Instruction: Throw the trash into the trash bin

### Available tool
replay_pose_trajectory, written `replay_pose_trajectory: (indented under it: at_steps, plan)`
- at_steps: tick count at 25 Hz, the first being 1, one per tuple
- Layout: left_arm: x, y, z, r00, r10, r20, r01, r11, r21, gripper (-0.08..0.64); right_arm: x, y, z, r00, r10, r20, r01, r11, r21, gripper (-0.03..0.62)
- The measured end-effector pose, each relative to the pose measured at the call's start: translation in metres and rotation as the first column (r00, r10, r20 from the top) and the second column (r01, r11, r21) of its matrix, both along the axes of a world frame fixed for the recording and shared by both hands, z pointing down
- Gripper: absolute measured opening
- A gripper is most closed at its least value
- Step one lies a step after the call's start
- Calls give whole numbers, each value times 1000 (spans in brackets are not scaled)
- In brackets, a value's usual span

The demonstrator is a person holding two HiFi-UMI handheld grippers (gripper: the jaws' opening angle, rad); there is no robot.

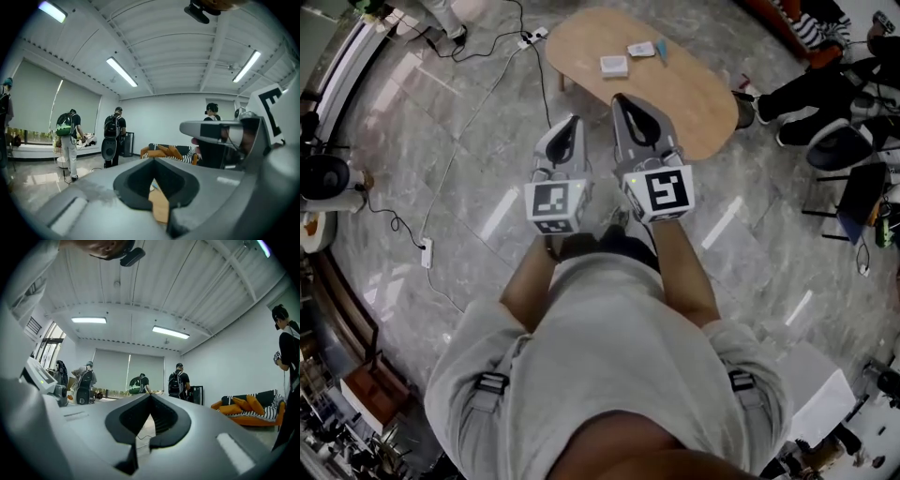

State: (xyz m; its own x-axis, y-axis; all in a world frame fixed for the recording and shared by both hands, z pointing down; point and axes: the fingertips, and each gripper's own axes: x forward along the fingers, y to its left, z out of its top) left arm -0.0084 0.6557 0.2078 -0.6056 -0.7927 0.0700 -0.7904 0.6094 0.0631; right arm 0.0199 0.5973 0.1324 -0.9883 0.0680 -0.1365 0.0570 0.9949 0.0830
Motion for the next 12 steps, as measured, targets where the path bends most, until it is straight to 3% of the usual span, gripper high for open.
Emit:
replay_pose_trajectory:
  at_steps: [6, 12]
  plan:
    - [-38, -54, 9, 1000, 10, -9, -10, 999, -45, 17, -34, -53, 15, 999, 21, -26, -21, 999, -26, 8]
    - [-96, -93, 24, 997, 70, -25, -72, 993, -98, 17, -87, -92, 34, 994, 72, -81, -77, 995, -66, 8]
